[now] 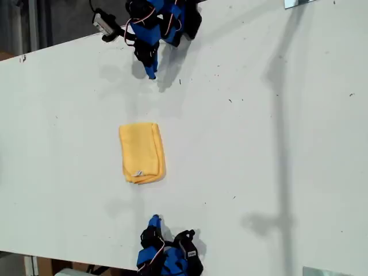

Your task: Grasp corners of a square towel and fold twice.

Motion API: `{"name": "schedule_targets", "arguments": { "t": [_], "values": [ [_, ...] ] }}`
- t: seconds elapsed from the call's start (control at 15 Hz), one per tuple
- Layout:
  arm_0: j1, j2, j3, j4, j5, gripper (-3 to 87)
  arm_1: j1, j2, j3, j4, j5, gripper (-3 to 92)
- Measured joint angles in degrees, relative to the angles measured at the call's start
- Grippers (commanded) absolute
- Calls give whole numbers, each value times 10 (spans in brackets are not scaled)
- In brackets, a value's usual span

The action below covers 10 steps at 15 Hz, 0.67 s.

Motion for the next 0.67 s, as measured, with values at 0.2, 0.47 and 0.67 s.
{"name": "schedule_targets", "arguments": {
  "t": [0.2, 0.47, 0.67],
  "values": [
    [1, 0, 4, -1, 105, 24, 4, 0, 0, 4, 4, 126],
    [1, 0, 4, -3, 85, 24, 6, 0, 0, 4, 6, 127],
    [1, 0, 4, -3, 85, 24, 13, 0, 0, 4, 6, 120]
  ]
}}
